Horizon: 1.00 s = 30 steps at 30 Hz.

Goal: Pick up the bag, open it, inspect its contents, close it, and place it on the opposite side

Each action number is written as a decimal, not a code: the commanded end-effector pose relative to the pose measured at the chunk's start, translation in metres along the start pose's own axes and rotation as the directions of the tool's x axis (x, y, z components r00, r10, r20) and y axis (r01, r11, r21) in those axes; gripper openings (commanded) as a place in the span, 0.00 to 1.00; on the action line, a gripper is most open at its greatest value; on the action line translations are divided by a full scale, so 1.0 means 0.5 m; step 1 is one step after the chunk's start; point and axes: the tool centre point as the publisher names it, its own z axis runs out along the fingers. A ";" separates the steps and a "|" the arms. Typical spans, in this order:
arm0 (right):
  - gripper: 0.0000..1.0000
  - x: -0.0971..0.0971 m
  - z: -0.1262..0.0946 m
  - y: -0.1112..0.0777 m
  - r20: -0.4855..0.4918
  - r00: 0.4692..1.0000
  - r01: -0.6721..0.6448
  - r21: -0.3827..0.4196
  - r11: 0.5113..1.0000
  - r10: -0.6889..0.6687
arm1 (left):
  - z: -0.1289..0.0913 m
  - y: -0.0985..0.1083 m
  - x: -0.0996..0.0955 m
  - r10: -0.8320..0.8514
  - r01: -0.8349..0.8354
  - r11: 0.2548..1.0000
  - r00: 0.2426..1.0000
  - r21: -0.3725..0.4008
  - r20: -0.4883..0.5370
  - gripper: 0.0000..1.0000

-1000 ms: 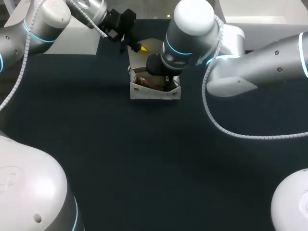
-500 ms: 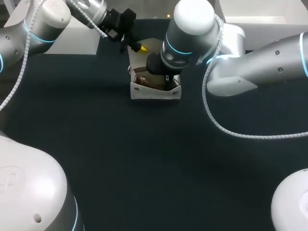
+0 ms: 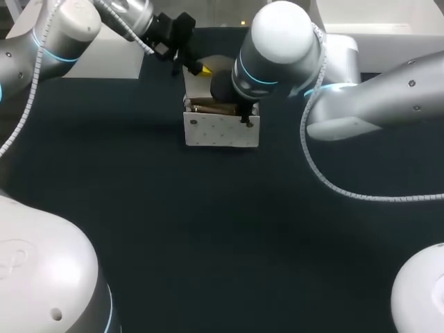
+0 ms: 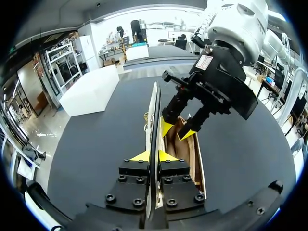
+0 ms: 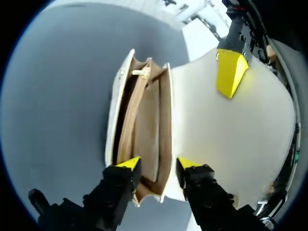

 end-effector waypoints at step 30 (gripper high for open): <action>0.00 0.081 -0.075 0.020 0.111 0.992 -0.051 -0.047 0.998 0.056 | 0.065 0.109 -0.074 0.101 -0.084 0.994 0.963 -0.076 0.250 0.00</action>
